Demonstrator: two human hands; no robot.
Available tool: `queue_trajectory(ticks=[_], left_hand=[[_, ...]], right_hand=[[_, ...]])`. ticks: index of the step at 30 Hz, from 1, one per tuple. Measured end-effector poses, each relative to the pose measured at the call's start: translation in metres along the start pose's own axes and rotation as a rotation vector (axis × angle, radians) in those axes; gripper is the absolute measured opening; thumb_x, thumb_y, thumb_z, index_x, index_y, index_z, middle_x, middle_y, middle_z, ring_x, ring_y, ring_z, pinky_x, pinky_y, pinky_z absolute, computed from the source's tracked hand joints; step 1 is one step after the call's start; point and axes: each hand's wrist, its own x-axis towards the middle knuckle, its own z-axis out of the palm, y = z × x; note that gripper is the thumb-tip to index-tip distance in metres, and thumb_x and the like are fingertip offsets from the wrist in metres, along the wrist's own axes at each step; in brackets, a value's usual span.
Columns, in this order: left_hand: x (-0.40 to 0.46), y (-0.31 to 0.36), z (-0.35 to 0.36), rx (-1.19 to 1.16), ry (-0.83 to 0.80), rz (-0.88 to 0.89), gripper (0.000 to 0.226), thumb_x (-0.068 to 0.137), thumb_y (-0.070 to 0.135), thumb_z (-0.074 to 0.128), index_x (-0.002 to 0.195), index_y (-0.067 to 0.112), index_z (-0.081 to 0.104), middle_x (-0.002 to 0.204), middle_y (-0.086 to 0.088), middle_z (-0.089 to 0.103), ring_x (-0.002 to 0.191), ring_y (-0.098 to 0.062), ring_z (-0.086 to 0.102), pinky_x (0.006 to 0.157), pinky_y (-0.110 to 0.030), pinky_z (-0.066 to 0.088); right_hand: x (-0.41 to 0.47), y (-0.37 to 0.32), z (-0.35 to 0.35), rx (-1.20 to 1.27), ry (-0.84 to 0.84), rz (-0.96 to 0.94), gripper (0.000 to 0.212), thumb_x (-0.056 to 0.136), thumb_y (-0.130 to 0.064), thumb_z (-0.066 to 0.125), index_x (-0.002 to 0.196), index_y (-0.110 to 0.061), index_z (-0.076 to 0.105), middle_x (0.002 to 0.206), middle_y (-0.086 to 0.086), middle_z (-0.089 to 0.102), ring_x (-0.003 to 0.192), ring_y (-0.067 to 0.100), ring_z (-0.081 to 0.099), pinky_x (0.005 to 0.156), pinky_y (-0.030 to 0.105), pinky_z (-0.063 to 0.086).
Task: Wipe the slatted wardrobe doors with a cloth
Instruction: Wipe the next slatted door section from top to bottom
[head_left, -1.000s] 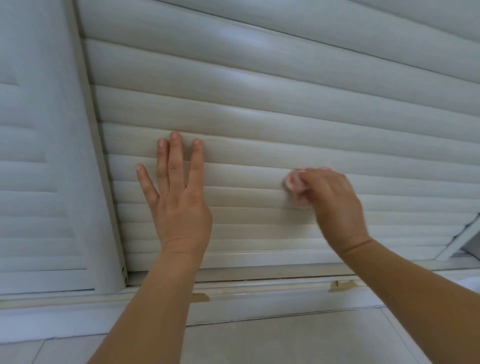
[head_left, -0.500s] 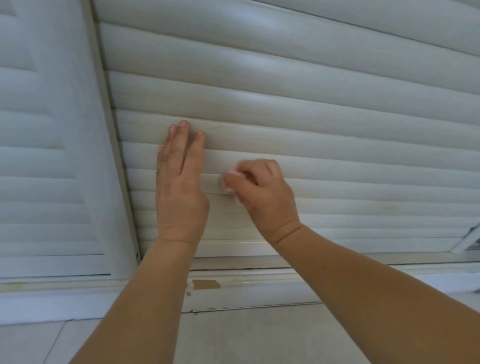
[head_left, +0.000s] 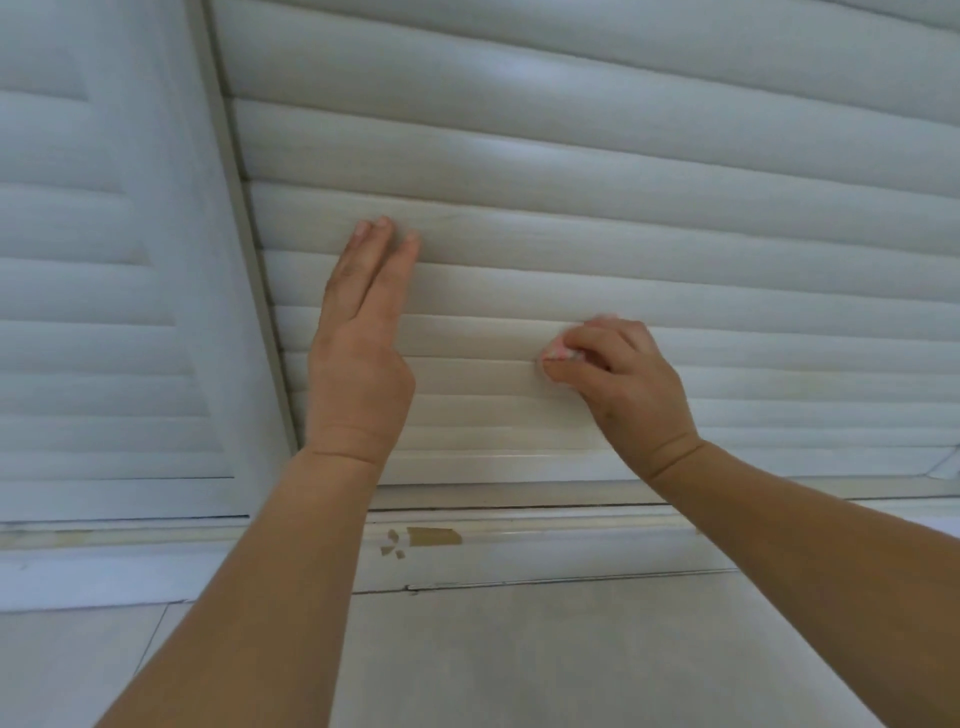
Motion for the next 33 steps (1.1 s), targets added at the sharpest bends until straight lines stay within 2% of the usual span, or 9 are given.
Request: queue_trajectory(ticks=[4,8,11,18,24,27,29,31,33], left_hand=[[-0.005,-0.003,-0.005,0.010,-0.040,0.024,0.062,0.074,-0.011,0.024,0.129,-0.001,0.049,0.137,-0.018,0.045,0.131,-0.022,0.032,0.113,-0.024,0.023],[-0.006,-0.005,-0.005,0.003,-0.050,0.010,0.053,0.081,0.000,0.025,0.127,-0.002,0.051,0.136,-0.020,0.045,0.131,-0.023,0.032,0.113,-0.024,0.022],[-0.010,-0.006,-0.002,0.037,-0.052,0.012,0.055,0.079,-0.006,0.026,0.128,-0.001,0.051,0.138,-0.021,0.043,0.133,-0.026,0.030,0.114,-0.027,0.022],[-0.022,0.002,0.013,0.139,-0.037,0.043,0.064,0.070,-0.024,0.033,0.125,0.000,0.054,0.140,-0.027,0.037,0.133,-0.035,0.028,0.115,-0.033,0.021],[-0.027,0.020,0.032,0.210,-0.043,0.007,0.071,0.064,-0.027,0.034,0.126,0.000,0.053,0.142,-0.029,0.033,0.134,-0.039,0.021,0.116,-0.029,0.009],[-0.031,0.029,0.040,0.210,-0.065,-0.025,0.069,0.065,-0.022,0.031,0.129,-0.003,0.049,0.143,-0.027,0.032,0.134,-0.039,0.019,0.116,-0.028,0.008],[-0.031,0.040,0.047,0.196,-0.084,0.009,0.066,0.069,-0.018,0.027,0.128,-0.002,0.050,0.142,-0.027,0.034,0.133,-0.038,0.020,0.116,-0.031,0.011],[-0.031,0.047,0.054,0.172,-0.120,0.060,0.063,0.072,-0.014,0.025,0.128,-0.001,0.051,0.141,-0.027,0.036,0.133,-0.037,0.023,0.115,-0.034,0.016],[-0.030,0.061,0.063,0.135,-0.156,0.106,0.062,0.074,-0.012,0.024,0.129,-0.001,0.050,0.140,-0.026,0.039,0.132,-0.036,0.026,0.114,-0.035,0.019]], right_hand=[[0.040,-0.054,0.028,0.119,0.176,-0.225,0.011,0.082,0.004,0.065,0.078,-0.003,0.073,0.087,0.015,0.069,0.092,0.028,0.052,0.096,0.036,0.041],[0.045,-0.090,0.056,0.179,0.062,-0.379,0.022,0.092,-0.002,0.052,0.081,0.001,0.072,0.098,0.019,0.069,0.100,0.036,0.064,0.092,0.045,0.048],[0.026,-0.084,0.065,0.200,-0.041,-0.417,0.035,0.100,-0.012,0.039,0.095,-0.004,0.073,0.114,0.014,0.067,0.114,0.030,0.060,0.096,0.043,0.046],[-0.024,-0.017,0.055,0.055,-0.137,-0.582,0.017,0.093,-0.012,0.056,0.099,-0.010,0.072,0.119,0.003,0.066,0.118,0.021,0.057,0.099,0.035,0.045],[-0.058,0.054,0.012,-0.066,-0.180,-0.461,0.022,0.090,-0.007,0.052,0.085,-0.011,0.073,0.110,0.006,0.069,0.109,0.024,0.053,0.087,0.036,0.049],[-0.074,0.063,-0.007,-0.047,-0.165,-0.163,0.024,0.085,-0.006,0.052,0.084,-0.013,0.074,0.101,0.005,0.070,0.102,0.020,0.049,0.065,0.036,0.057],[-0.079,0.057,-0.016,0.012,-0.154,0.138,0.016,0.088,-0.011,0.058,0.092,-0.018,0.072,0.104,-0.003,0.066,0.103,0.012,0.046,0.069,0.040,0.056],[-0.072,0.044,-0.012,-0.039,-0.132,0.142,0.010,0.090,-0.024,0.061,0.094,-0.027,0.069,0.106,-0.016,0.062,0.106,0.006,0.048,0.082,0.044,0.051],[-0.050,0.028,-0.016,0.129,-0.065,0.197,0.012,0.086,-0.019,0.064,0.095,-0.025,0.069,0.105,-0.012,0.064,0.102,0.012,0.052,0.084,0.040,0.051]])
